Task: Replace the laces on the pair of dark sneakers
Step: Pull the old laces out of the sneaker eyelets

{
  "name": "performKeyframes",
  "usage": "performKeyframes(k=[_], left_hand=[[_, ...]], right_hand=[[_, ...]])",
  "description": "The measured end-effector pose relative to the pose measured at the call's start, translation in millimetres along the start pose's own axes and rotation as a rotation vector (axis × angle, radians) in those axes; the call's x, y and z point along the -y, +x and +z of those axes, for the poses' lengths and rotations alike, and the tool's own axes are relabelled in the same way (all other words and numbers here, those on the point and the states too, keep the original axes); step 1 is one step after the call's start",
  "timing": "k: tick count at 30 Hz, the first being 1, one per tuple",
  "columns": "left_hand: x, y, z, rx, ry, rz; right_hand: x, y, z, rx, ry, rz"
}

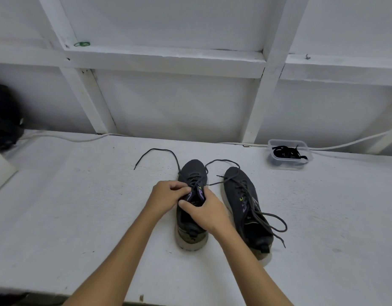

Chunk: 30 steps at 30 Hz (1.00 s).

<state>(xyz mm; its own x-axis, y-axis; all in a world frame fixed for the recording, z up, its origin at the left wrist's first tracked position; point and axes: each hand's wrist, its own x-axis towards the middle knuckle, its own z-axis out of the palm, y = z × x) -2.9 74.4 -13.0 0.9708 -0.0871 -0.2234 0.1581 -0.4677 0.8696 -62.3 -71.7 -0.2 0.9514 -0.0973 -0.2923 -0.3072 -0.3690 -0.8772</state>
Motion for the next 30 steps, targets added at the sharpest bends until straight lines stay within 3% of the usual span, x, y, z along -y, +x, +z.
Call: performKeyframes(k=[9, 19, 25, 30], left_hand=[[-18.7, 25.6, -17.0, 0.186, 0.266, 0.045], [2.8, 23.7, -10.2, 0.155, -0.008, -0.040], [-11.4, 31.7, -16.2, 0.129, 0.198, 0.074], [-21.7, 33.0, -17.9, 0.089, -0.030, -0.025]], right_hand=[[6.1, 9.9, 13.3, -0.028, -0.131, 0.051], [0.4, 9.2, 15.4, -0.060, -0.131, 0.012], [-1.5, 9.5, 17.1, -0.085, -0.150, 0.011], [-3.0, 8.2, 20.3, -0.096, -0.152, -0.012]])
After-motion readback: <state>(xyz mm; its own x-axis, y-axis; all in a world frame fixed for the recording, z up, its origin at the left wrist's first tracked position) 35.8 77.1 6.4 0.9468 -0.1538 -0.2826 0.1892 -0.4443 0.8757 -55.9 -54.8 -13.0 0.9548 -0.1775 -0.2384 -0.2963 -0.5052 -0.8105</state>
